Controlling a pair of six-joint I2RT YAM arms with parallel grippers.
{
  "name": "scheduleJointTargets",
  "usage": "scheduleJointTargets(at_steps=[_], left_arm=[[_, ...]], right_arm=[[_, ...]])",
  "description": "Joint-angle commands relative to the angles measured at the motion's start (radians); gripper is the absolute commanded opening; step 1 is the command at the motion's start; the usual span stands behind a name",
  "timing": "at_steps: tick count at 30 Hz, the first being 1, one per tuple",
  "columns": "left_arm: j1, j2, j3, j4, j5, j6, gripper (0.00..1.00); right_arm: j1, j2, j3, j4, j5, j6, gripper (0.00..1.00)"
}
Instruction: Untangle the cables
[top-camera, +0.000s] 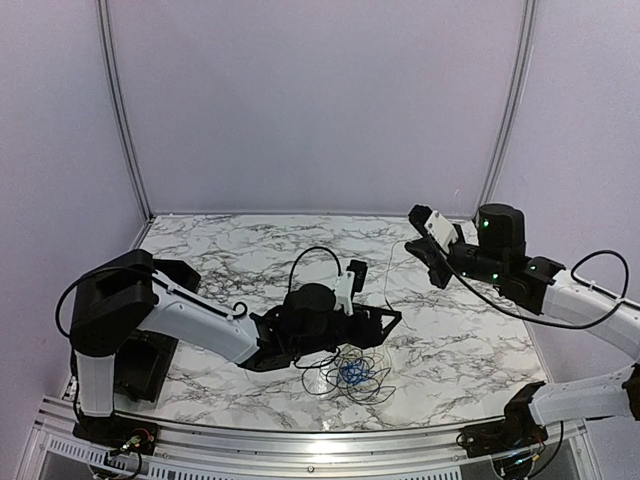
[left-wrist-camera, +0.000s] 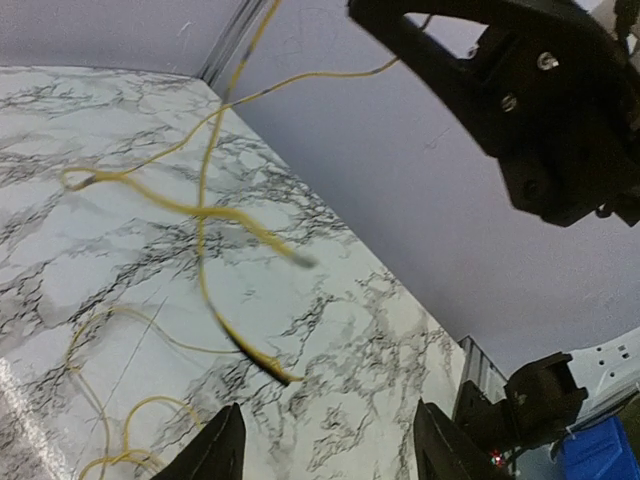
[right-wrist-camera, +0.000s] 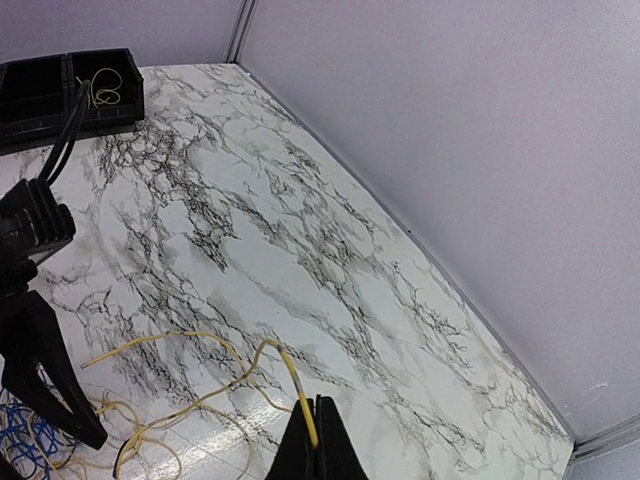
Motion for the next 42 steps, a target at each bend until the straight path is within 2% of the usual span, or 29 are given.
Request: scheduleJointTargets(at_steps=[1, 4, 10, 13, 16, 20, 22, 26, 30, 37, 42], left_arm=[[0.0, 0.068, 0.075, 0.105, 0.052, -0.002, 0.6], [0.007, 0.111, 0.126, 0.106, 0.051, -0.048, 0.54], [0.047, 0.173, 0.144, 0.111, -0.001, -0.252, 0.24], [0.055, 0.175, 0.139, 0.121, -0.008, -0.26, 0.15], [0.059, 0.17, 0.139, 0.125, 0.006, -0.257, 0.17], [0.059, 0.162, 0.138, 0.124, 0.082, -0.262, 0.37], [0.057, 0.142, 0.101, 0.124, 0.096, -0.3, 0.43], [0.053, 0.068, -0.013, 0.124, 0.099, -0.301, 0.42], [0.053, 0.027, -0.052, 0.1, 0.078, -0.263, 0.43], [0.053, 0.115, 0.068, 0.084, 0.124, -0.221, 0.5], [0.057, 0.171, 0.163, 0.084, 0.115, -0.219, 0.43]], right_arm=[[0.005, 0.017, -0.003, 0.029, 0.015, -0.002, 0.0], [0.005, 0.023, -0.001, 0.029, 0.011, -0.001, 0.0], [0.005, 0.021, -0.003, 0.03, 0.019, -0.002, 0.0], [0.005, 0.019, -0.005, 0.033, 0.024, -0.006, 0.0], [0.003, 0.018, -0.005, 0.033, 0.028, -0.007, 0.0], [0.003, 0.017, -0.007, 0.034, 0.034, -0.01, 0.0], [0.001, 0.015, -0.006, 0.033, 0.036, -0.011, 0.0], [0.0, 0.013, -0.005, 0.032, 0.034, -0.01, 0.0], [-0.001, 0.021, -0.005, 0.033, 0.029, -0.01, 0.0], [-0.002, 0.034, -0.005, 0.031, 0.026, -0.009, 0.0], [-0.001, 0.044, -0.005, 0.031, 0.026, -0.01, 0.0]])
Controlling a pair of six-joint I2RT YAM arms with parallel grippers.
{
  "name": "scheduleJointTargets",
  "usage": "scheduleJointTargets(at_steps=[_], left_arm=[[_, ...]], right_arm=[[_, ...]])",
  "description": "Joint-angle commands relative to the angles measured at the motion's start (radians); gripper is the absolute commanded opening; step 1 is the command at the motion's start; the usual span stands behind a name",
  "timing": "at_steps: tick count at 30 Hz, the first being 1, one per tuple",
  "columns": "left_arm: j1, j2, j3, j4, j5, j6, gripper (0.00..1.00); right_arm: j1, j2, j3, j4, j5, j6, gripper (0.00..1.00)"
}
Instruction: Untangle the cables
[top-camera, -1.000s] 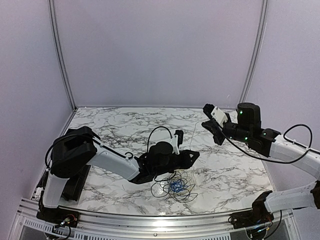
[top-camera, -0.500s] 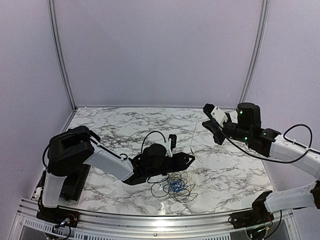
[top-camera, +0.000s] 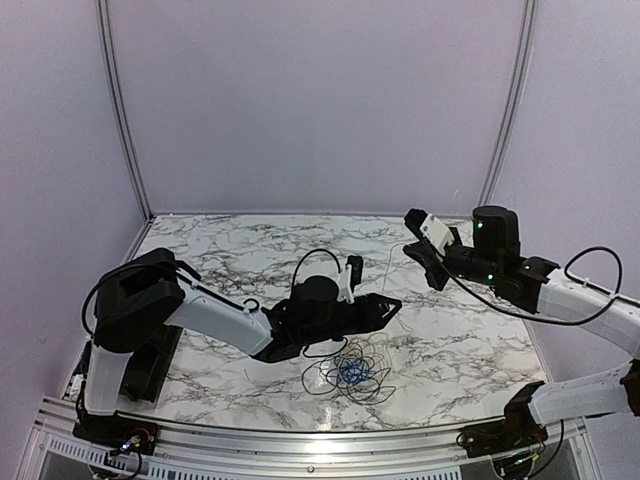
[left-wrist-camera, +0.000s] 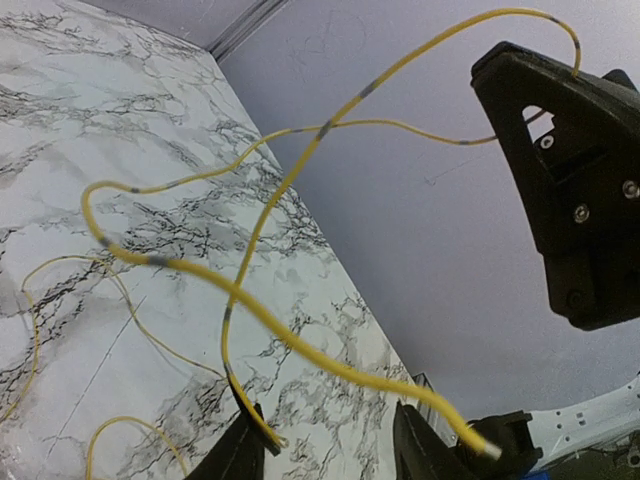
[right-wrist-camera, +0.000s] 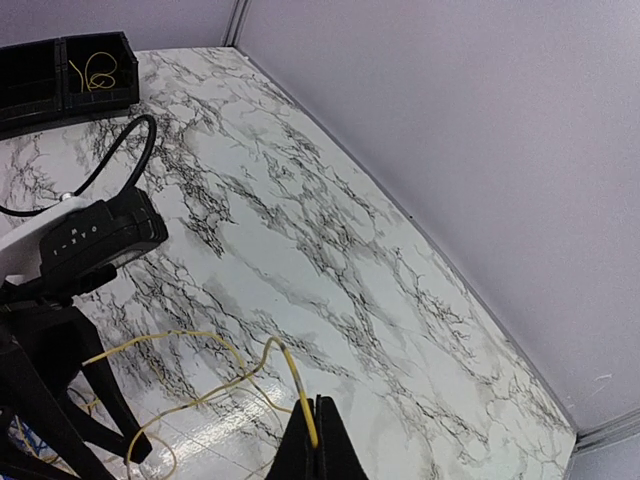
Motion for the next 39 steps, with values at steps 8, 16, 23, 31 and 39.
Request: scheduleJointTargets(at_steps=[8, 16, 23, 31, 39], left_arm=[[0.015, 0.066, 0.076, 0.001, -0.031, 0.017, 0.02], [0.045, -0.125, -0.057, -0.011, -0.095, 0.127, 0.0], [0.065, -0.365, -0.174, -0.119, -0.245, 0.337, 0.0], [0.088, -0.502, -0.199, -0.259, -0.332, 0.472, 0.0], [0.108, -0.727, -0.233, -0.557, -0.479, 0.599, 0.0]], right_arm=[[-0.005, 0.008, -0.001, 0.026, 0.014, -0.006, 0.0], [-0.01, 0.071, 0.001, 0.014, 0.047, -0.032, 0.0], [-0.012, 0.208, 0.055, -0.098, -0.013, -0.075, 0.0], [-0.012, 0.168, 0.066, -0.161, -0.198, -0.092, 0.27], [-0.012, 0.183, 0.065, -0.15, -0.138, -0.105, 0.31]])
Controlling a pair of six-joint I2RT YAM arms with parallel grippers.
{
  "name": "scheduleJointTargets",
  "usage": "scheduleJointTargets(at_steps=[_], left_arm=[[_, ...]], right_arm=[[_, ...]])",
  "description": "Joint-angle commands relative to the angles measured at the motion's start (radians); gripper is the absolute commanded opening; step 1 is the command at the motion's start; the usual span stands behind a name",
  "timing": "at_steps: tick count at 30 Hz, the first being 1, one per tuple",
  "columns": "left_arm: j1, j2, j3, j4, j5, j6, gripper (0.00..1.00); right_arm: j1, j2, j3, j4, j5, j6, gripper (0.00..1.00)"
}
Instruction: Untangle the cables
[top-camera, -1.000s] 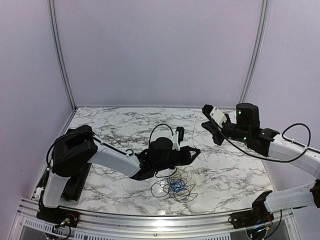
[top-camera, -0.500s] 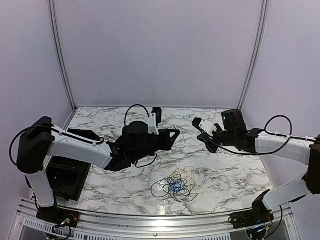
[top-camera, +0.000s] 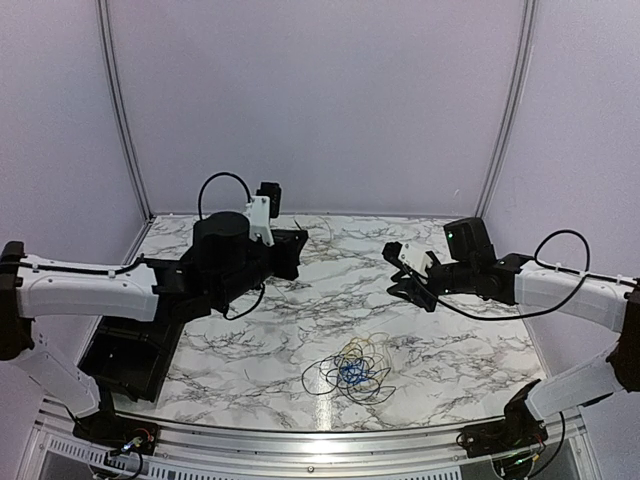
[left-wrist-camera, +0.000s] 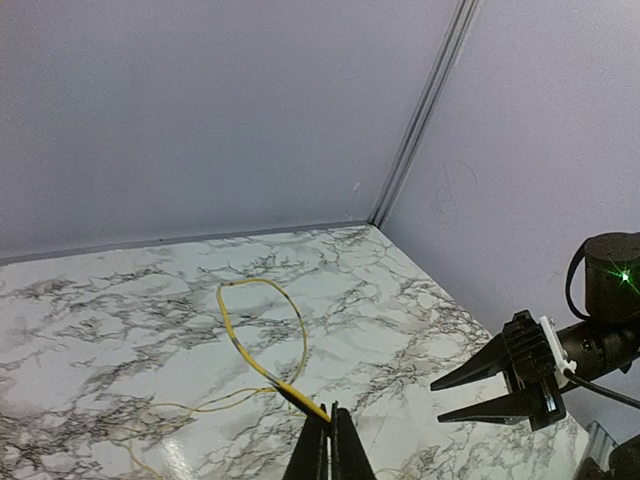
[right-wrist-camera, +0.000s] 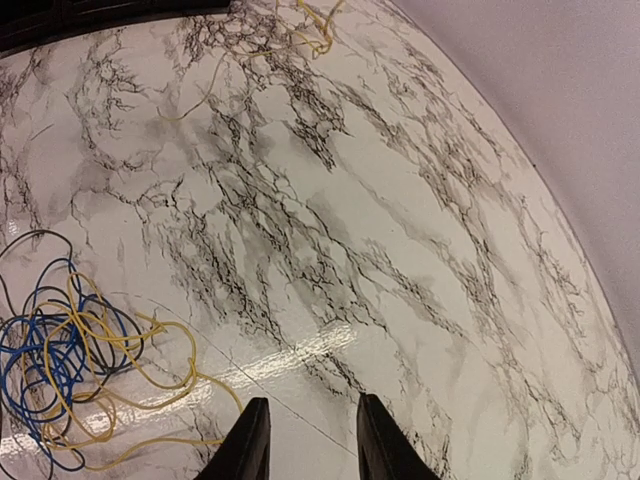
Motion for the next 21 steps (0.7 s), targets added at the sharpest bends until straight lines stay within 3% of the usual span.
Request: scheduleJointTargets(at_steps=[1, 10, 21], left_arm=[[0.017, -0.151, -0.011, -0.224, -0.124, 0.103, 0.0], [0.064, -0.413, -0.099, -0.485, -0.292, 0.192, 0.0], [0.297, -0.608, -0.15, -0.583, -0.213, 0.249, 0.0]], right_arm=[[-0.006, 0.007, 0.041, -0.007, 0.025, -0.014, 0.31], [-0.007, 0.008, 0.032, -0.001, 0.094, -0.048, 0.31], [-0.007, 0.007, 0.02, 0.011, 0.121, -0.056, 0.31]])
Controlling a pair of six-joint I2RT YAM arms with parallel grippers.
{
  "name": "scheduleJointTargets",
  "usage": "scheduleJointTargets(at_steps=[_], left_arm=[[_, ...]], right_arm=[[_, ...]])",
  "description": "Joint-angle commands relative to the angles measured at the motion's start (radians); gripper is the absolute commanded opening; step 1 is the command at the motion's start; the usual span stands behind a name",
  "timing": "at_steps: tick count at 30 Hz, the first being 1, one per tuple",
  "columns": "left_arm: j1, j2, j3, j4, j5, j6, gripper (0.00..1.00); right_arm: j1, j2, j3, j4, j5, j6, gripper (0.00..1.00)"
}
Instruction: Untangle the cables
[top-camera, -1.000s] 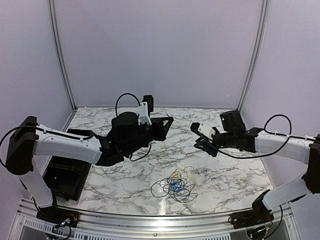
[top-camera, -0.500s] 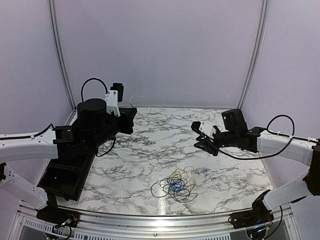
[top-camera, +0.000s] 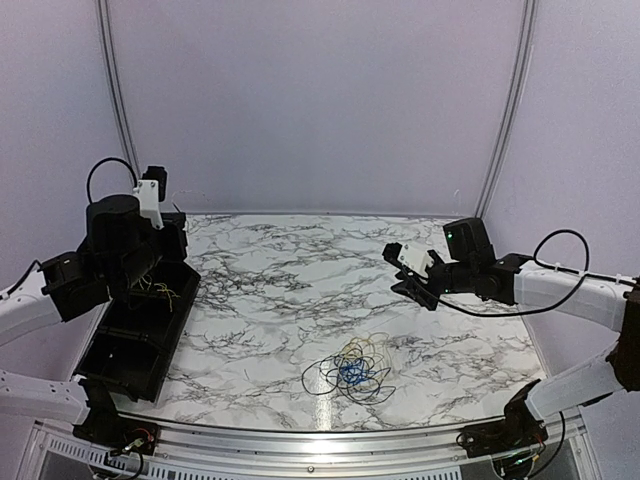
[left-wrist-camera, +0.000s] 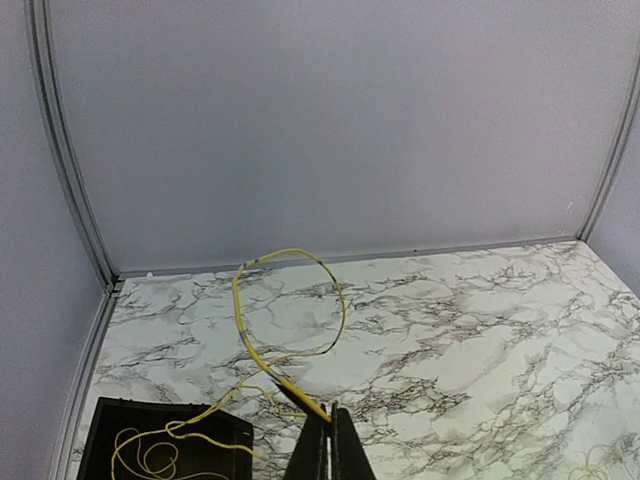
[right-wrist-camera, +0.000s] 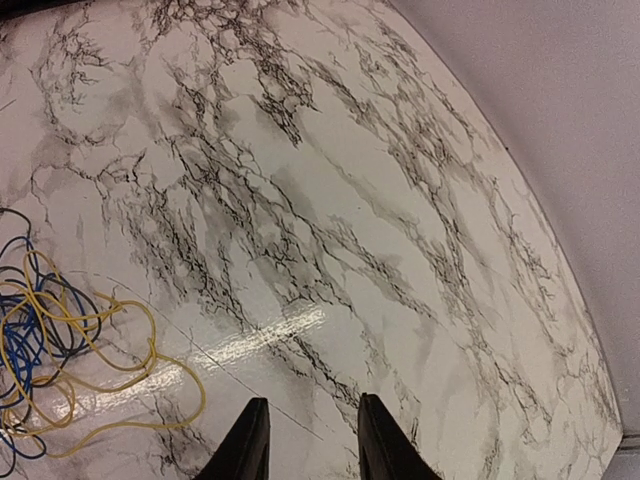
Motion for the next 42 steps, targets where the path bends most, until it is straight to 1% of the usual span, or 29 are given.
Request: scheduleJointTargets(at_steps=[1, 7, 11, 15, 19, 25, 30, 35, 42], left_arm=[[0.082, -0.037, 0.008, -0.051, 0.045, 0.035, 0.0], [0.181, 0.014, 0.08, -0.121, 0.11, 0.037, 0.0], [0.255, 0.054, 0.103, -0.126, 0.17, 0.037, 0.0], [0.338, 0.114, 0.119, -0.096, 0.292, 0.025, 0.0], [0.406, 0.174, 0.144, -0.058, 0.44, 0.013, 0.0], [0.463, 0.219, 0.153, -0.035, 0.561, 0.019, 0.0], [0.509, 0.206, 0.099, -0.036, 0.638, 0.008, 0.0], [0.522, 0.133, 0.006, -0.042, 0.641, -0.029, 0.0], [0.531, 0.016, -0.077, -0.1, 0.644, -0.053, 0.0]], right_arm=[[-0.008, 0.005, 0.018, 0.014, 0.03, -0.008, 0.31], [-0.018, 0.038, 0.022, 0.021, 0.019, 0.025, 0.31], [-0.019, 0.093, 0.03, 0.019, 0.019, 0.027, 0.31], [-0.019, 0.162, 0.04, 0.005, 0.015, 0.026, 0.31], [-0.019, 0.185, 0.045, 0.003, 0.026, 0.025, 0.31], [-0.02, 0.21, 0.038, 0.01, 0.051, 0.013, 0.31], [-0.02, 0.229, 0.038, 0.008, 0.064, -0.001, 0.31], [-0.019, 0.225, 0.038, 0.008, 0.084, -0.021, 0.31], [-0.02, 0.232, 0.037, 0.01, 0.088, -0.031, 0.31]])
